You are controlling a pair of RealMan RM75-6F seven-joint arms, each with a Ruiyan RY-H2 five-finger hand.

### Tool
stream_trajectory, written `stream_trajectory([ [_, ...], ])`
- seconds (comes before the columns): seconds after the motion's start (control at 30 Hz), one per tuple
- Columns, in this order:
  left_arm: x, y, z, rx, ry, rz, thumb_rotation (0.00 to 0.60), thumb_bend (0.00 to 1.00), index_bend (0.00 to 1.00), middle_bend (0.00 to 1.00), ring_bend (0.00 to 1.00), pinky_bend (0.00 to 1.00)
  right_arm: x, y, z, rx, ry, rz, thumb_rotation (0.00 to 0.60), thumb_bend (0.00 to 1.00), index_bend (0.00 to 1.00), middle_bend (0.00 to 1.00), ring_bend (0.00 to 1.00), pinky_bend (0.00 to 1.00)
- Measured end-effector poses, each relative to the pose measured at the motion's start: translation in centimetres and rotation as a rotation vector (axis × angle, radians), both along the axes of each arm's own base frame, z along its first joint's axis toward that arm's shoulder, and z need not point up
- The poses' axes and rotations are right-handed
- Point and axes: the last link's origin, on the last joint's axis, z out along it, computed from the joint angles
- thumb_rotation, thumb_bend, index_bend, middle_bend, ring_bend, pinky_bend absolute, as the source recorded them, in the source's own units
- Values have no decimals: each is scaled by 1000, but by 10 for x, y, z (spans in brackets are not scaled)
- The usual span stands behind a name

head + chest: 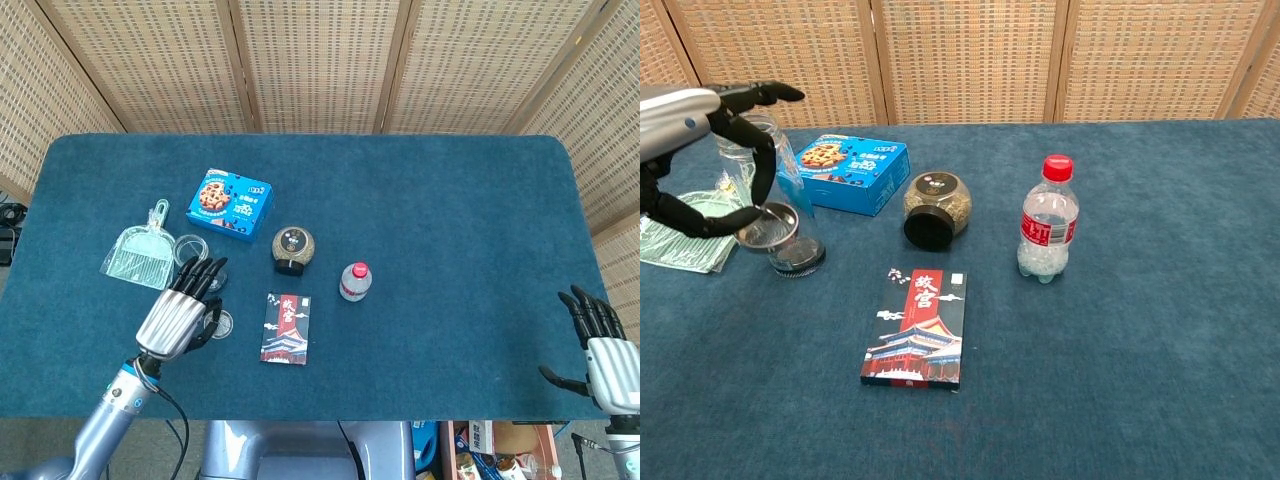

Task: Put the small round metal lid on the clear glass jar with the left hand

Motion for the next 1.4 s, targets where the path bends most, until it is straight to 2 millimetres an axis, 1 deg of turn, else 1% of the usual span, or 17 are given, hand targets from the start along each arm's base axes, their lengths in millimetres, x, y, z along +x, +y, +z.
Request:
stream_trajectory([
  [0.17,9,10,23,44,-20,-2,600,413,621,0,0,0,0,0,0,1,2,-1,600,49,37,0,0,0],
  [0.43,17,33,58,104,-3,25,600,414,622,0,0,0,0,-1,-2,5,6,-5,600,49,37,0,0,0],
  [0.63,24,48,76,115,3,57,600,414,622,0,0,0,0,-1,-3,9,9,-6,600,49,37,0,0,0],
  [0.83,25,62,85,114,24,105,600,413,623,0,0,0,0,-2,-4,13,11,-10,600,49,37,0,0,0],
  [1.03,23,75,89,116,49,144,600,414,624,0,0,0,-1,-3,-5,18,14,-14,600,49,37,0,0,0],
  [1.23,17,88,90,122,68,179,600,413,624,0,0,0,-1,-4,-6,23,17,-18,600,49,37,0,0,0],
  [1.4,15,96,86,116,59,194,600,413,624,0,0,0,-2,-5,-7,25,17,-23,600,49,37,0,0,0],
])
